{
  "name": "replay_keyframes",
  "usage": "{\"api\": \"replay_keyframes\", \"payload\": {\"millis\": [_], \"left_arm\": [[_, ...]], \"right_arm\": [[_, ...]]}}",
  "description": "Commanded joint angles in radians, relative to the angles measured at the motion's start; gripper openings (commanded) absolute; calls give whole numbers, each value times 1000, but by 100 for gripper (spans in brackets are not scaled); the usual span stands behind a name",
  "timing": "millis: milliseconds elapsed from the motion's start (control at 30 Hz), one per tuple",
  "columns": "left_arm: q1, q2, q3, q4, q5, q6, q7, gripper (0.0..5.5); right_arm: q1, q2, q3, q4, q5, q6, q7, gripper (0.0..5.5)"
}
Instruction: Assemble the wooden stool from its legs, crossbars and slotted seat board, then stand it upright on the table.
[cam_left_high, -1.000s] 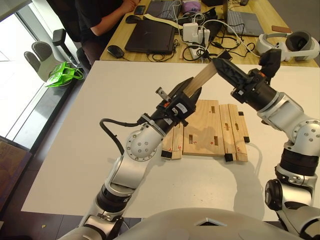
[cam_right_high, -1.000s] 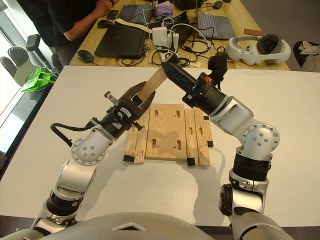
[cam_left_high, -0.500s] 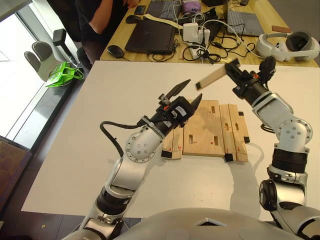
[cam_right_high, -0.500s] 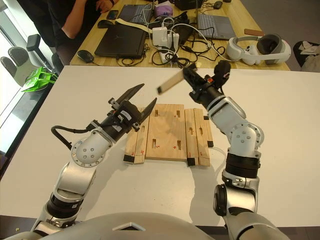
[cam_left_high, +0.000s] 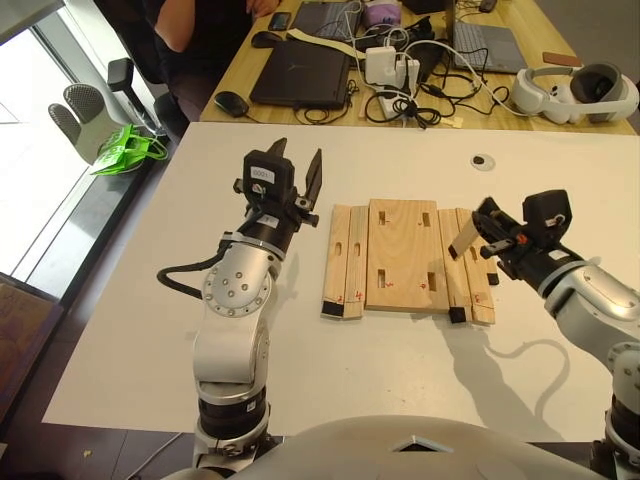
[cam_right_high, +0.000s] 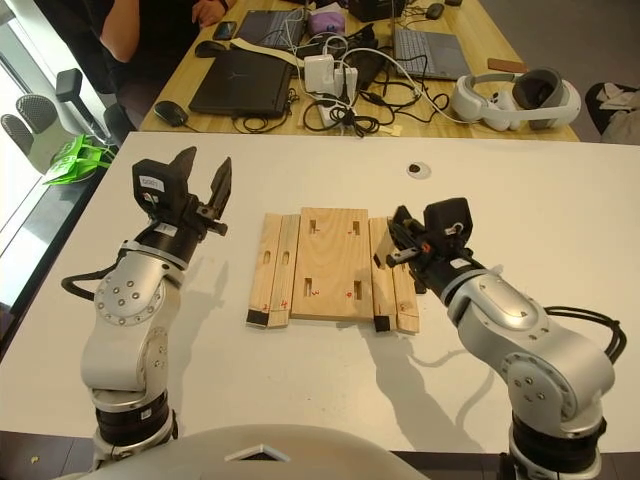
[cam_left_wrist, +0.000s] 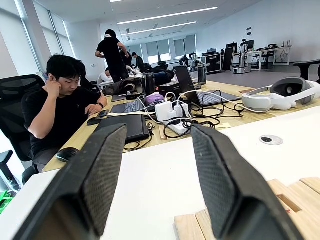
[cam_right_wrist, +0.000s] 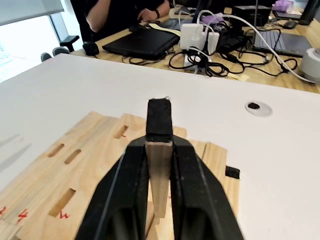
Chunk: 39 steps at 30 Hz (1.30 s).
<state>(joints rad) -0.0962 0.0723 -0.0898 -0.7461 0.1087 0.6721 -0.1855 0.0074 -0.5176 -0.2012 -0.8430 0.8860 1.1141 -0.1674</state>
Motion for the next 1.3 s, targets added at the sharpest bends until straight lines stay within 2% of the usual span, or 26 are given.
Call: {"api": "replay_keyframes", "payload": {"millis": [33,167,300,667,767,900,967,1300], "left_arm": [[-34,30,14,-12,-40,43,-29,237],[-72,57,6,6,-86,63,-69,237],[-90,82,6,14,-120,76,-91,237],[-72,84,11,11,-140,88,-58,237],[-30,20,60,-21,-170,131,3,237],[66,-144,163,-107,-247,215,116,237],[117,-184,185,-151,-268,239,152,237],[189,-172,175,-207,-321,248,225,237]], "right_arm": [[38,80,16,-62,-37,49,-110,38],[5,216,88,-20,-131,0,-196,38],[-6,295,124,10,-223,-41,-227,38],[-9,286,155,102,-407,-118,-118,38],[-1,296,154,120,-426,-125,-80,38],[5,315,134,132,-439,-126,-47,38],[7,324,129,132,-446,-127,-34,38],[-4,377,116,137,-458,-90,-16,38]]}}
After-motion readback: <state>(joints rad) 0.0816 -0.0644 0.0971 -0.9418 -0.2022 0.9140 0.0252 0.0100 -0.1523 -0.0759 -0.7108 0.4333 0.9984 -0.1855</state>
